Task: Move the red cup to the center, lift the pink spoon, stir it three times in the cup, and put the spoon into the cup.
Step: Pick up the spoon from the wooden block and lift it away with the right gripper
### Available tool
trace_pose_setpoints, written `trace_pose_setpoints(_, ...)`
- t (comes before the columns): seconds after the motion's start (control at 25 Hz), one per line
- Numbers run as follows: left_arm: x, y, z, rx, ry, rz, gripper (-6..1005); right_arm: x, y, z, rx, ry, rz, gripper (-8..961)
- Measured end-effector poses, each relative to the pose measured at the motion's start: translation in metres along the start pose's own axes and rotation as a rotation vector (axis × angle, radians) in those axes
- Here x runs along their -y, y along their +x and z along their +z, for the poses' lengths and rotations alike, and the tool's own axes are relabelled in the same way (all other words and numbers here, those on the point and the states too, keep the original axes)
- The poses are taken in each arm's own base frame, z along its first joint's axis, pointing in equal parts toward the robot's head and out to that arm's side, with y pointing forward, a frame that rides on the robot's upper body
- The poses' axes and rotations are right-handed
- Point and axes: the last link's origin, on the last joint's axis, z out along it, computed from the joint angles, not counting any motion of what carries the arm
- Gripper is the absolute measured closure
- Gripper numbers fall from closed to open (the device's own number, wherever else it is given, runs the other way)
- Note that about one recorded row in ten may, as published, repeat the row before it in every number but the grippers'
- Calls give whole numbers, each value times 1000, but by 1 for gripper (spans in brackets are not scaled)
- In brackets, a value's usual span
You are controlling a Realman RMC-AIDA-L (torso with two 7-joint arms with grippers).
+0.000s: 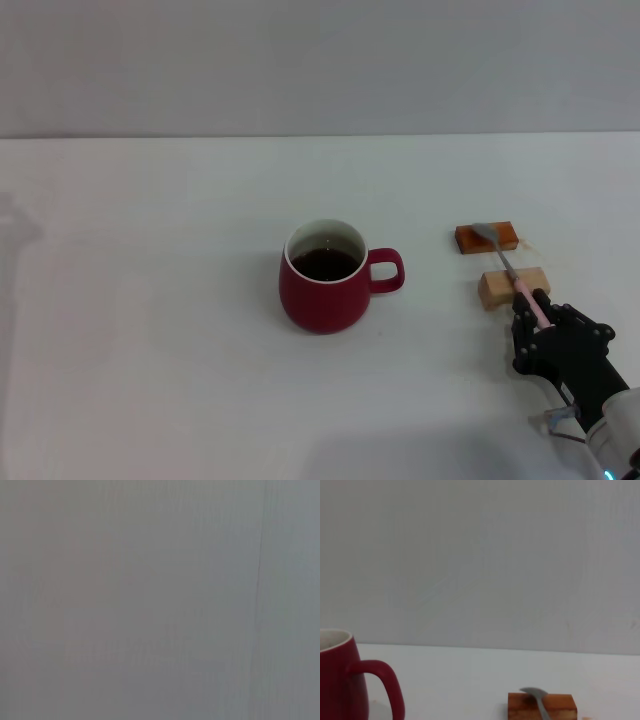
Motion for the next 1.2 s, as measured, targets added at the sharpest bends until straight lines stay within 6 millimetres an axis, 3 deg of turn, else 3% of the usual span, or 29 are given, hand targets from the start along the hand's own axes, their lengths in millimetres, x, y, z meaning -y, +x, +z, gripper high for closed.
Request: trace_pose_setpoints(1.2,-1,1,1,-3,-4,-1,1001,2,0,2,-10,24,18,792)
